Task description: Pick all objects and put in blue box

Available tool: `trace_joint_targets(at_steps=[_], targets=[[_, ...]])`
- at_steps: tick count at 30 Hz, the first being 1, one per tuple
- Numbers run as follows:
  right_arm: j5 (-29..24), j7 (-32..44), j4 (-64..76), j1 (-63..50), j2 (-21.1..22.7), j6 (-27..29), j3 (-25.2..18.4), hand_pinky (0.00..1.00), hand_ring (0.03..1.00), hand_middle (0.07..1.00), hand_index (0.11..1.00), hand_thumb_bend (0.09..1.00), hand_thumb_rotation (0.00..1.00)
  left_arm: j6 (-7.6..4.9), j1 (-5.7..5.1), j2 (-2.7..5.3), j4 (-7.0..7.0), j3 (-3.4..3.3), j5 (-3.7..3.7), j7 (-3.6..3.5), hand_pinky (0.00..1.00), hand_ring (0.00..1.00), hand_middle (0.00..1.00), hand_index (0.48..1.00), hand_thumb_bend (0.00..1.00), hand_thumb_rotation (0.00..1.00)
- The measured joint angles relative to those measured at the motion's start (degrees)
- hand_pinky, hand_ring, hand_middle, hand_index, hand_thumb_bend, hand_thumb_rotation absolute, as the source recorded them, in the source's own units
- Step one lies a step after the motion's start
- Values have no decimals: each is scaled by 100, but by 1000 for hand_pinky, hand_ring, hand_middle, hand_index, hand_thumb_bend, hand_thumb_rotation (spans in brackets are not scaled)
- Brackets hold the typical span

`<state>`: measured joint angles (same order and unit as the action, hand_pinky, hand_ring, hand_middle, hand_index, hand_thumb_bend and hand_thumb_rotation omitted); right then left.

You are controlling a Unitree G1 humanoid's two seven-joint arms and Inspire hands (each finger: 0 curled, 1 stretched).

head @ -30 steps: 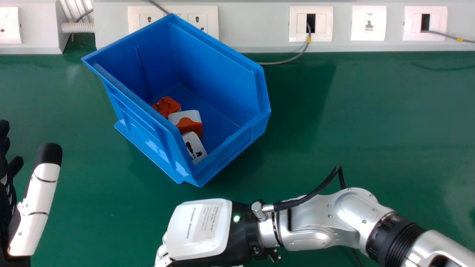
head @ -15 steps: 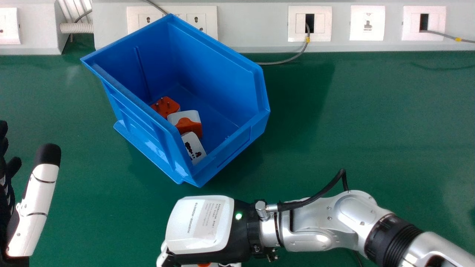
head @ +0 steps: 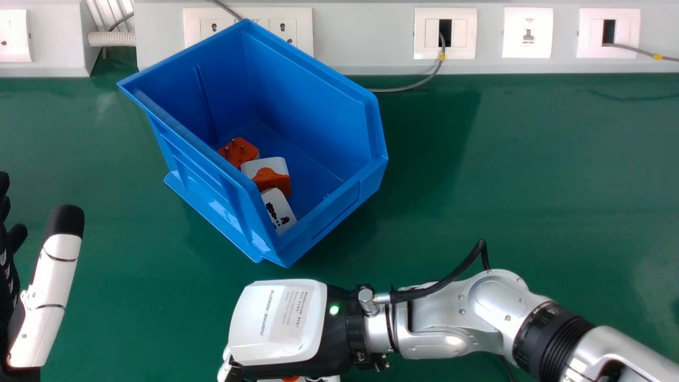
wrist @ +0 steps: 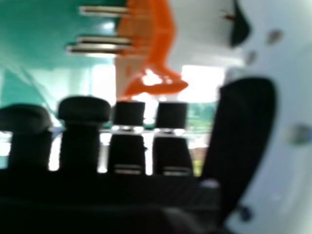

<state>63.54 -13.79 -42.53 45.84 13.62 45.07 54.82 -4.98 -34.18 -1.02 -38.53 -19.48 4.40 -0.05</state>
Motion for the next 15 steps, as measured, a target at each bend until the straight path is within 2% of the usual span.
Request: trace_joint_targets(at_steps=[8,15], targets=[[20,-73,17,-2,-3,-83,41,68,88,128,458,524,109,-2,8,0,0,1,0,-1,959,1000,999,1000,680,868],[-259,440,269,-146,46,-160,-125,103,119,173,468,515,114,-1,17,-1,0,3,5,0,959,1000,999,1000,672,867]])
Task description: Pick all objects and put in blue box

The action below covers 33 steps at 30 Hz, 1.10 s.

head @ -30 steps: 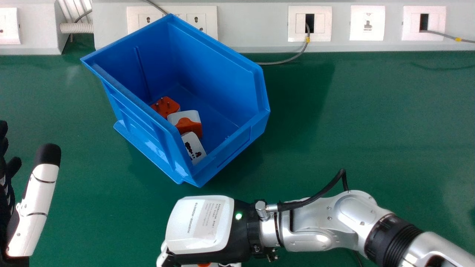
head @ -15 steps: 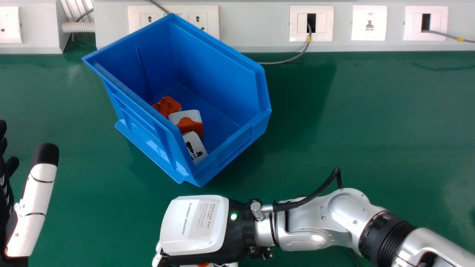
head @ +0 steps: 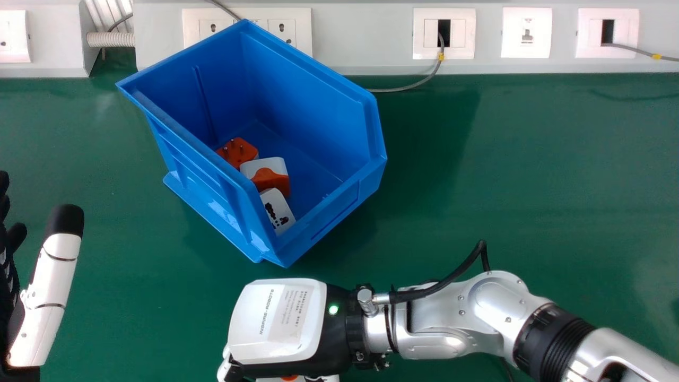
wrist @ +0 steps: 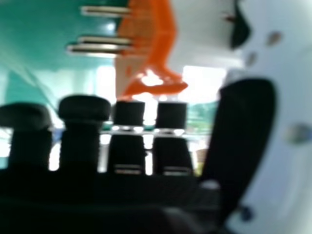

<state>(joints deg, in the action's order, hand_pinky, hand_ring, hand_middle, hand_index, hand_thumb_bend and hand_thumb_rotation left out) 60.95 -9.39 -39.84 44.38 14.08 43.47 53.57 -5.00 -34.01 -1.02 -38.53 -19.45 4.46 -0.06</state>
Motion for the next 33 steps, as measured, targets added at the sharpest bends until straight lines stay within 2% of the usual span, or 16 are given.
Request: trace_joint_targets(at_steps=[8,9,10,11,12,13,19,33], targets=[[-475,882,634,-387,187,-63,-350,109,122,179,470,515,115,12,21,1,-1,16,8,2,957,1000,999,1000,664,868],[-517,978,739,-464,225,-77,-421,130,142,221,477,515,92,13,24,0,-1,16,8,2,954,1000,999,1000,659,868],[-569,1039,841,-515,259,-102,-462,130,142,221,477,515,92,14,25,0,0,15,8,2,954,1000,999,1000,659,868],[-635,1100,962,-570,294,-121,-521,178,192,277,481,512,73,15,24,-1,0,16,8,2,952,1000,999,1000,655,868],[-674,1143,1073,-626,319,-144,-594,178,192,277,481,512,73,15,31,-1,0,20,8,1,952,1000,999,1000,655,868],[-702,1185,1182,-672,339,-161,-663,216,232,322,485,509,58,16,38,-2,-1,21,8,0,950,1000,998,1000,652,869],[-888,1444,1750,-800,448,-177,-953,285,306,403,512,502,30,36,38,-3,-1,20,7,0,946,1000,998,1000,653,869],[-1446,2008,3073,-1251,808,-278,-1740,362,388,442,480,503,9,79,40,-8,-8,37,7,-7,942,1000,995,1000,665,870]])
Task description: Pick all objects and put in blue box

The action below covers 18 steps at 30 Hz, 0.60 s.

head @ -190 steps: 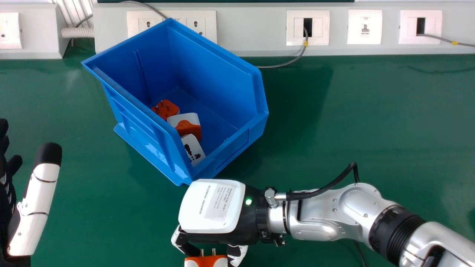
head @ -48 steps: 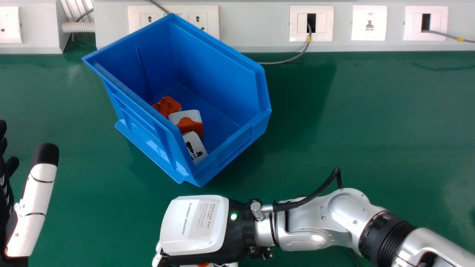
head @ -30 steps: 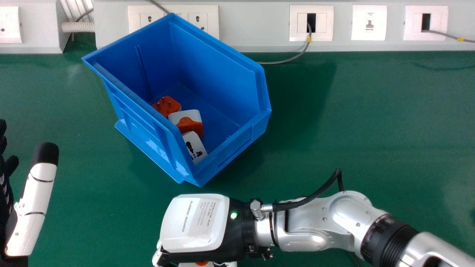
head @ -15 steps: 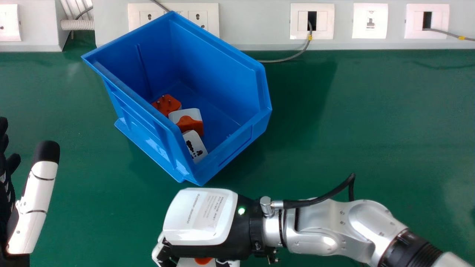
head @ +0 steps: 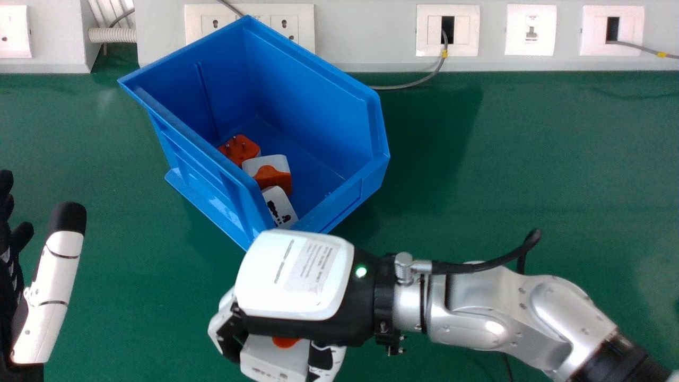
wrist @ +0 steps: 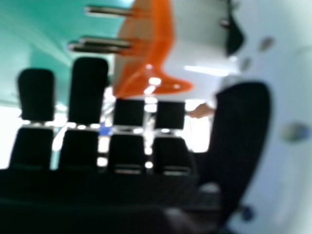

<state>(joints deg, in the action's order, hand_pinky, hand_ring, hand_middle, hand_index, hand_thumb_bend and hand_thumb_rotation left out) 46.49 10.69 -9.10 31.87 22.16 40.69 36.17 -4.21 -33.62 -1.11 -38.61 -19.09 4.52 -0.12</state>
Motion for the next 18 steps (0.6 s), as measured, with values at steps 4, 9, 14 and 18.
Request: trace_joint_targets(at_steps=[4,9,14,18], targets=[[-233,66,363,-221,152,-12,-277,368,397,462,482,502,4,1,-1,-3,-10,5,0,-6,940,1000,994,1000,670,869],[-555,177,794,-643,331,-184,-698,370,401,471,488,501,2,8,3,-2,-15,47,-3,-11,940,1000,994,1000,679,869],[-813,439,1237,-1037,469,-443,-982,369,405,473,488,501,1,28,17,-1,-15,82,-9,-59,939,1000,993,1000,675,866],[-1057,682,1712,-1271,557,-778,-1292,371,410,471,481,502,0,48,11,-1,-16,87,-16,-90,941,1000,993,1000,670,864]])
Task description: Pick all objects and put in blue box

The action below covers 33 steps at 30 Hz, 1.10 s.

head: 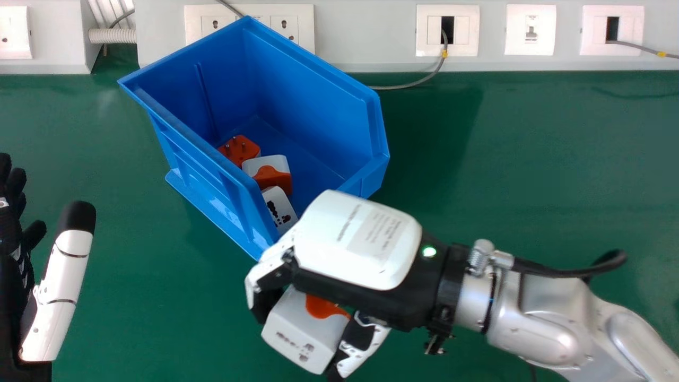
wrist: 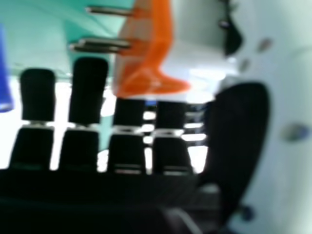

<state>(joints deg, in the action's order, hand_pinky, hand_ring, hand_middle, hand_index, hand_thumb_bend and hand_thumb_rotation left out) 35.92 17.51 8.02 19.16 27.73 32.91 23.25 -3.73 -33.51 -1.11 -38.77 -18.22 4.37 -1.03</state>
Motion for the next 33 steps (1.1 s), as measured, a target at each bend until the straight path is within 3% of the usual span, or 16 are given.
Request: trace_joint_targets(at_steps=[5,10,16,23,27,29,33], targets=[[-256,172,478,-224,88,-278,-387,374,420,470,472,502,0,-3,-4,6,-1,9,-1,-15,943,1000,994,1000,662,861],[-489,140,566,-307,135,-349,-804,378,430,470,459,501,0,-4,36,8,3,71,-5,-15,947,1000,995,1000,662,860],[-611,-59,406,-225,47,-363,-1131,379,432,471,454,501,0,-26,108,7,64,95,-108,-18,951,1000,996,1000,662,859],[-336,-345,-61,417,-116,-478,-1208,367,433,484,453,500,0,-56,170,-3,154,91,-187,-20,964,1000,998,1000,651,855],[-68,-645,-493,844,-325,-459,-1132,361,434,491,454,499,0,-53,177,-26,151,88,-158,-13,967,1000,999,1000,638,853],[110,-805,-785,1100,-463,-482,-1038,356,433,496,460,498,0,-47,193,-35,147,91,-97,-7,968,1000,1000,1000,631,852],[436,-1149,-1438,1587,-785,-513,-777,351,431,500,468,497,0,-45,235,-51,150,90,-44,6,966,1000,1000,1000,626,852]])
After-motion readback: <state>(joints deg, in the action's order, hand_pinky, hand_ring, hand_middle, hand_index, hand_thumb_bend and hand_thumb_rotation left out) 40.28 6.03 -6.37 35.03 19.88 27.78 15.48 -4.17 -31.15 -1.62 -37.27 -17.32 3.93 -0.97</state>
